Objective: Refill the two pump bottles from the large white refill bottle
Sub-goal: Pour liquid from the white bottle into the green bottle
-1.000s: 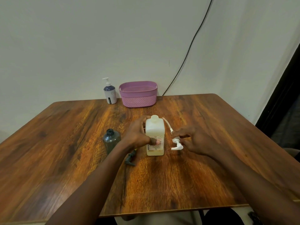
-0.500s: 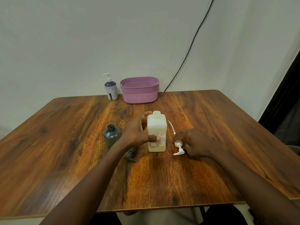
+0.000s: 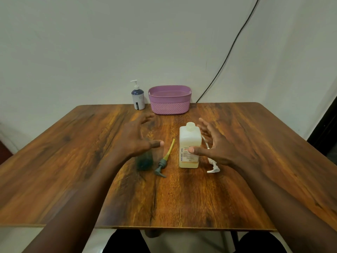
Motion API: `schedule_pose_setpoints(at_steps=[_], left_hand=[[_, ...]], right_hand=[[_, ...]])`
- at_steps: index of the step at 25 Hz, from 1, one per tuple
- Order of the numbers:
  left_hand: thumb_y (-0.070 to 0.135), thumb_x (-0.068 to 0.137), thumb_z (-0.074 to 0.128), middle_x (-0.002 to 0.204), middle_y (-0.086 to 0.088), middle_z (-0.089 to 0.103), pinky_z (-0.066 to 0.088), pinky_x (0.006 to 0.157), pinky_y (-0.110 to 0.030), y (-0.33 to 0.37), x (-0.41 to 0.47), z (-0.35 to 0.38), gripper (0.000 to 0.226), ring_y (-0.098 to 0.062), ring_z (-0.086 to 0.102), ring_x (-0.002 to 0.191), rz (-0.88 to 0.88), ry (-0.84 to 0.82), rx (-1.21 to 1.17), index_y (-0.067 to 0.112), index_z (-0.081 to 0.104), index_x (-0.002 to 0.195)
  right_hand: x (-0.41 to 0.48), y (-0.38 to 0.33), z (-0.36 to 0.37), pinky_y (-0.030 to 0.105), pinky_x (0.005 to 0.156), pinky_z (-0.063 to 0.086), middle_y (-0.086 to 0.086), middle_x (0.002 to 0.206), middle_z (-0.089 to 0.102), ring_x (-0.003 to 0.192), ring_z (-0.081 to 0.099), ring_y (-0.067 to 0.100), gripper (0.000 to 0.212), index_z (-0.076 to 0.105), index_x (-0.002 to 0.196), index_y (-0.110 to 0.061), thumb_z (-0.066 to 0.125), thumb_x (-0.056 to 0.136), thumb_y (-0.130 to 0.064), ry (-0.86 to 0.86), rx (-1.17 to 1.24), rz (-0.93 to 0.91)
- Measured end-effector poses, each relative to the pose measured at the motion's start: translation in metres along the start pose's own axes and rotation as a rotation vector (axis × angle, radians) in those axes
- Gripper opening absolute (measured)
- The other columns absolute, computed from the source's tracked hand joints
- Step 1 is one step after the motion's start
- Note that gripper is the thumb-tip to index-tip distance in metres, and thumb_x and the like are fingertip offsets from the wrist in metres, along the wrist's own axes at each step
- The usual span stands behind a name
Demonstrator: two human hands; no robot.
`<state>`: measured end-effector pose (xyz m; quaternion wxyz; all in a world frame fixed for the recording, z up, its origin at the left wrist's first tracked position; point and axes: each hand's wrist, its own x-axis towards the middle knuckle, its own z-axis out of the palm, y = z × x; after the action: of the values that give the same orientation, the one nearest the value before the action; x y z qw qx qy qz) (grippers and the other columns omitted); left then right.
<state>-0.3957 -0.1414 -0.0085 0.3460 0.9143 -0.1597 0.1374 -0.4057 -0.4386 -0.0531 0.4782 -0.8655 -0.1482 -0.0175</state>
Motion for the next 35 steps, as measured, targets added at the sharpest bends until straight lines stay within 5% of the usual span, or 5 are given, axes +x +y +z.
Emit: schedule_pose_setpoints(at_steps=[5,9,18,26,35], left_hand=[[0.052,0.062,0.091,0.145,-0.001,0.055,0.049,0.103,-0.039,-0.032,-0.023,0.002,0.097,-0.02,0.054,0.13,-0.106,-0.04,-0.051,0.03,0.045,0.144],[0.048,0.059,0.093,0.132,0.005,0.051,0.043,0.086,-0.022,-0.047,-0.036,0.017,0.098,-0.014,0.05,0.119,-0.171,-0.044,-0.1,0.024,0.046,0.142],[0.065,0.048,0.091,0.119,0.011,0.064,0.057,0.084,-0.025,-0.029,-0.038,0.024,0.094,-0.008,0.063,0.105,-0.116,0.247,-0.246,0.029,0.056,0.127],[0.063,0.056,0.088,0.121,0.015,0.066,0.057,0.083,-0.017,-0.007,-0.036,0.03,0.088,-0.004,0.064,0.107,0.036,0.255,-0.222,0.028,0.061,0.132],[0.058,0.058,0.089,0.12,0.012,0.067,0.054,0.082,-0.012,-0.005,-0.035,0.029,0.089,-0.003,0.062,0.104,0.069,0.256,-0.191,0.027,0.059,0.136]], right_hand=[[0.008,0.01,0.025,0.041,0.096,0.058,-0.005,0.136,0.063,0.122,0.064,0.015,0.119,0.04,0.15,-0.033,0.088,0.049,-0.072,0.034,0.167,0.049],[0.009,0.004,0.035,0.022,0.079,0.056,-0.005,0.13,0.064,0.11,0.064,0.007,0.102,0.044,0.148,-0.025,0.087,0.061,-0.053,0.139,0.195,0.026],[0.009,-0.025,0.037,0.031,0.078,0.061,-0.014,0.117,0.068,0.105,0.065,0.008,0.084,0.063,0.129,-0.029,0.09,0.057,-0.063,0.399,-0.154,-0.189],[0.012,-0.062,0.024,0.02,0.061,0.049,0.002,0.106,0.075,0.087,0.067,0.014,0.074,0.067,0.127,-0.019,0.083,0.066,-0.059,0.518,-0.517,-0.462],[0.015,-0.066,0.024,0.04,0.065,0.061,0.013,0.105,0.075,0.085,0.071,0.03,0.071,0.065,0.128,-0.012,0.072,0.073,-0.057,0.55,-0.6,-0.58]])
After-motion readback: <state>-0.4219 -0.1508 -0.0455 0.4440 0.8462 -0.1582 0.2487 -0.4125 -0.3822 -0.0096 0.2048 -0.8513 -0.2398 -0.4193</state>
